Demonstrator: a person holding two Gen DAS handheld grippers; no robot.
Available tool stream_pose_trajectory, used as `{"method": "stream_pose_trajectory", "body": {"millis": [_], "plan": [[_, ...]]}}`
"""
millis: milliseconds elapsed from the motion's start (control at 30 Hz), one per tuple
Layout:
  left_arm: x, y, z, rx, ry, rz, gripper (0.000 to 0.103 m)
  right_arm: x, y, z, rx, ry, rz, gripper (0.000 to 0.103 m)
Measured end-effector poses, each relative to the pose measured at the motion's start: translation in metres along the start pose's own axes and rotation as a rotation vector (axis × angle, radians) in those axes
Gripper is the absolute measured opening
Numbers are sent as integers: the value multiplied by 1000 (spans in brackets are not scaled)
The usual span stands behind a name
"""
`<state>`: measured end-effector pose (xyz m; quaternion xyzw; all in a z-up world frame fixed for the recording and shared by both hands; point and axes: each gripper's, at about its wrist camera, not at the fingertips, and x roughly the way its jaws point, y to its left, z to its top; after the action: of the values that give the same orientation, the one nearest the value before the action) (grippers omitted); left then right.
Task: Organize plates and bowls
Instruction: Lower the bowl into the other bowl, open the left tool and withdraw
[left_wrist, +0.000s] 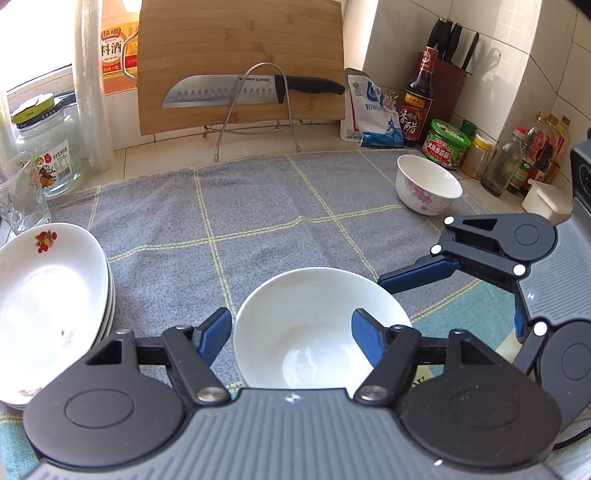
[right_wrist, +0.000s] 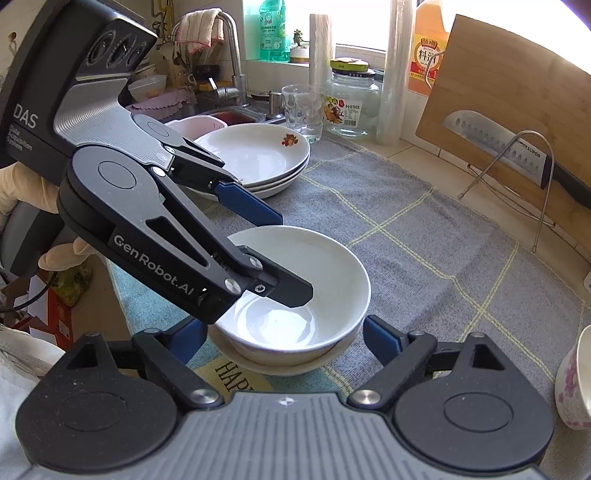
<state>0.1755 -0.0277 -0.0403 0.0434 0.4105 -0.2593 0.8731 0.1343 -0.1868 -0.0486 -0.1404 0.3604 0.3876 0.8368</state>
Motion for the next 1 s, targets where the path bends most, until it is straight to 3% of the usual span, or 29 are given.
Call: {"method": "stream_pose_trajectory", "body": {"millis": [300, 800, 1000], "plan": [[-9, 5, -1, 9, -19, 44, 75, -13, -12, 6, 55, -61, -19, 102], [-10, 28, -19, -93, 0, 92, 76, -5, -11, -5, 65, -18, -22, 102], [-18, 19, -13, -76, -38, 95, 76, -7, -13, -6, 63, -17, -42, 102]]}}
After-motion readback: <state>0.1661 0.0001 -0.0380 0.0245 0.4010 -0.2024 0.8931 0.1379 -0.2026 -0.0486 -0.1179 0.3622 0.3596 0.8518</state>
